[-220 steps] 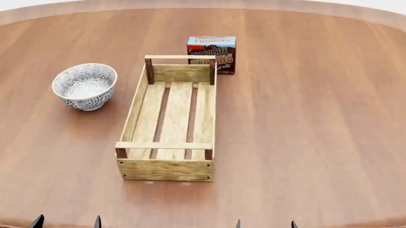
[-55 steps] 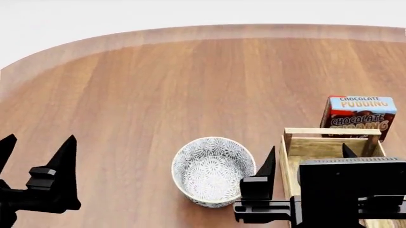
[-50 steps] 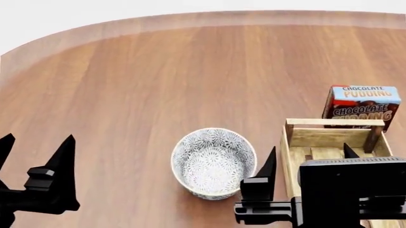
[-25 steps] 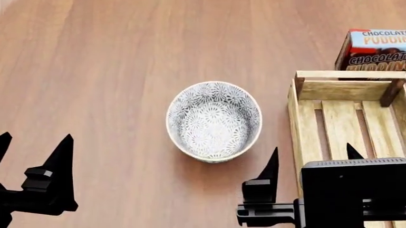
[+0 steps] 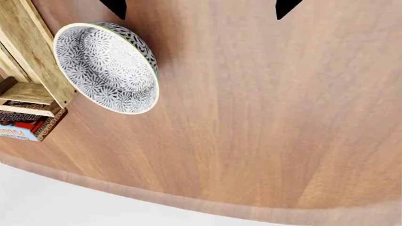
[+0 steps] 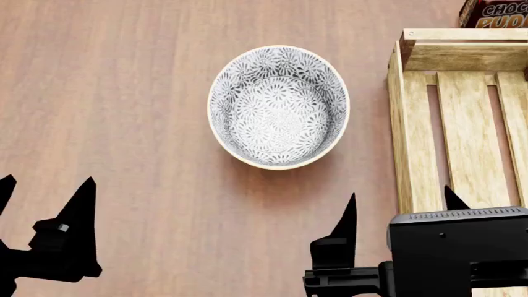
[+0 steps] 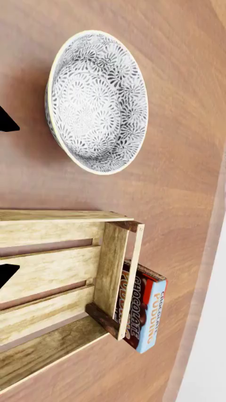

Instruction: Pick up the bowl on the left and put it in the tray.

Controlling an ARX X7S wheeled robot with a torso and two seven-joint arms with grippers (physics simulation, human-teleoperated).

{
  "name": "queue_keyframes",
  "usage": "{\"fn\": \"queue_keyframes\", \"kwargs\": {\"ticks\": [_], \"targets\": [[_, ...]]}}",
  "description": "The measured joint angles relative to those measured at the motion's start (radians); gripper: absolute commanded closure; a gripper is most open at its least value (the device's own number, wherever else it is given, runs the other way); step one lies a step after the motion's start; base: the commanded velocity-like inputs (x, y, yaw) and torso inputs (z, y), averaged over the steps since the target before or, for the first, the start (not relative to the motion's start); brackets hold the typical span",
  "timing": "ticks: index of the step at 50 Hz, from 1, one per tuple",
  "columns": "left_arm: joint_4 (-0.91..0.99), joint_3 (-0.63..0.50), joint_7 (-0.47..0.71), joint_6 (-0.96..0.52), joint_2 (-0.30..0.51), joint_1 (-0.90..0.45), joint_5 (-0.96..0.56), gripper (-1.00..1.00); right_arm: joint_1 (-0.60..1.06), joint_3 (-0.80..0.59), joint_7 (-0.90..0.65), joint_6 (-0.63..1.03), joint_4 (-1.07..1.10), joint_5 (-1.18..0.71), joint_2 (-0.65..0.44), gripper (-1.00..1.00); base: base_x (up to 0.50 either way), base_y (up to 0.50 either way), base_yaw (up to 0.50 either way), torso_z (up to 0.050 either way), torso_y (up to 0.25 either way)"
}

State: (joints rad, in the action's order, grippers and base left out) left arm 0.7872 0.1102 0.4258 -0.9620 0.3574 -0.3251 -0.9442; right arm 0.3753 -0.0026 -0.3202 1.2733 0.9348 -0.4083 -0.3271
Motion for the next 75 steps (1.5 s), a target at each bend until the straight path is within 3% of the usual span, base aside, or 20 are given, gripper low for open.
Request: {"fn": "queue_keyframes", "kwargs": {"ticks": [10,18,33,51,75], "targets": [[-0.005,-0.014,0.001,0.006,0.005,0.012,0.011,-1.0,0.002,-0.097,0.029,-0.09,-0.047,0.037,-0.067,-1.0,0.0,0.0,0.0,0.0,0.0],[-0.01,-0.03,-0.009,0.031,0.01,0.037,0.045,-1.0,0.1,-0.301,0.087,-0.214,-0.152,0.147,-0.178,-1.0,0.0,0.0,0.0,0.0,0.0],[-0.019,-0.041,-0.023,0.065,0.02,0.068,0.073,-1.0,0.393,-0.711,0.36,-0.391,-0.399,0.315,-0.301,-1.0,0.0,0.0,0.0,0.0,0.0],[-0.017,-0.038,-0.027,0.081,0.033,0.083,0.069,-1.0,0.617,-0.993,0.558,-0.535,-0.703,0.453,-0.276,-1.0,0.0,0.0,0.0,0.0,0.0],[-0.01,-0.03,-0.038,0.109,0.049,0.112,0.065,-1.0,0.713,-1.125,0.606,-0.824,-1.224,0.498,-0.119,-1.0,0.0,0.0,0.0,0.0,0.0]]}}
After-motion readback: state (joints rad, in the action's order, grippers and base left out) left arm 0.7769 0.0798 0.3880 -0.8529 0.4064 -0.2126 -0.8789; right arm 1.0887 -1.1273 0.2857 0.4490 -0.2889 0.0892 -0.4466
